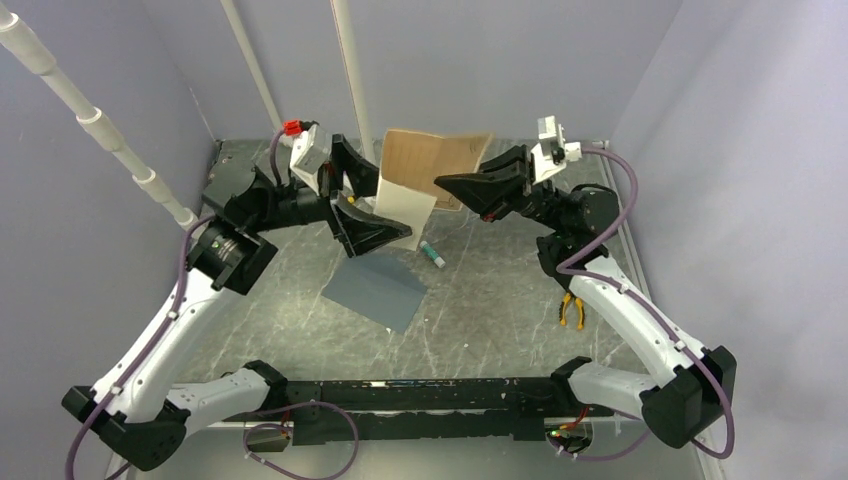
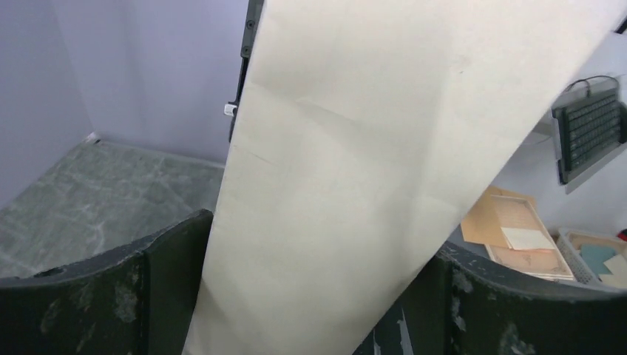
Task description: Place the letter into the envelope and seal it
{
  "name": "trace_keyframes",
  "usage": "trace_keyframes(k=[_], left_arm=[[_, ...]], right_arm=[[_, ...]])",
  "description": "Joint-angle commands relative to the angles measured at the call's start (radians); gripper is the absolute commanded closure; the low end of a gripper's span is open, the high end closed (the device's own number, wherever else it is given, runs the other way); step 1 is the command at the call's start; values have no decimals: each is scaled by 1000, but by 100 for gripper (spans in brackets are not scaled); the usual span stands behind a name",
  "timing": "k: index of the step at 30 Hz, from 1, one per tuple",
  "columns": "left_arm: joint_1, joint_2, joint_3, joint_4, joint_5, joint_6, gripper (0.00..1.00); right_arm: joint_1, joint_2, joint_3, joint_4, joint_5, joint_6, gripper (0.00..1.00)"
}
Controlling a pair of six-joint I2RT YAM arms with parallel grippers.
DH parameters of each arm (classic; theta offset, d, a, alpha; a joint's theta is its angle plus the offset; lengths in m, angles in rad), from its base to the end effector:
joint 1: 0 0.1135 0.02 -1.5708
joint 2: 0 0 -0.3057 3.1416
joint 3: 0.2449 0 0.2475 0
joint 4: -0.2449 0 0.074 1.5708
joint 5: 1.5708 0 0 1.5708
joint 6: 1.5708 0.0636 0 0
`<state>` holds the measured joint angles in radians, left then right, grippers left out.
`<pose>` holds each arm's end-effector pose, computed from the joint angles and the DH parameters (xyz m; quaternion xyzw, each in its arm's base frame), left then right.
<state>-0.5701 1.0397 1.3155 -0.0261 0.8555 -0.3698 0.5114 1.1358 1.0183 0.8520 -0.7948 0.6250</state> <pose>0.1357 -0.1440 0.5288 0.3817 0.5227 -0.5523 0.5254 0.1737 0.1495 0.5016 -0.3318 0.3939 0.5859 0.6257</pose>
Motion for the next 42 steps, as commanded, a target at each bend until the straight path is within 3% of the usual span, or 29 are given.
trace_keyframes(k=[1,7,13,17,21,25,31,42], left_arm=[[-1,46,-14,298,85,-181,7],[-4,112,-27,378,91,-274,7],[-3,87,-26,225,-32,-193,7],[-3,86,-20,195,-66,-158,7],[-3,132,40,171,30,-124,7],[-3,153,170,35,141,-49,7],[-4,127,143,68,267,-54,7],[-4,72,112,-54,209,29,7]], right_arm=[[4,-22,-14,118,-12,31,100],[4,5,-22,96,10,21,100],[4,-13,-40,-5,120,-88,100],[3,-2,-47,22,130,-126,100],[4,-15,-74,169,115,-105,100],[4,-49,-102,234,137,-113,100],[4,-63,-123,306,247,-132,100],[2,-36,-47,414,316,-173,100]])
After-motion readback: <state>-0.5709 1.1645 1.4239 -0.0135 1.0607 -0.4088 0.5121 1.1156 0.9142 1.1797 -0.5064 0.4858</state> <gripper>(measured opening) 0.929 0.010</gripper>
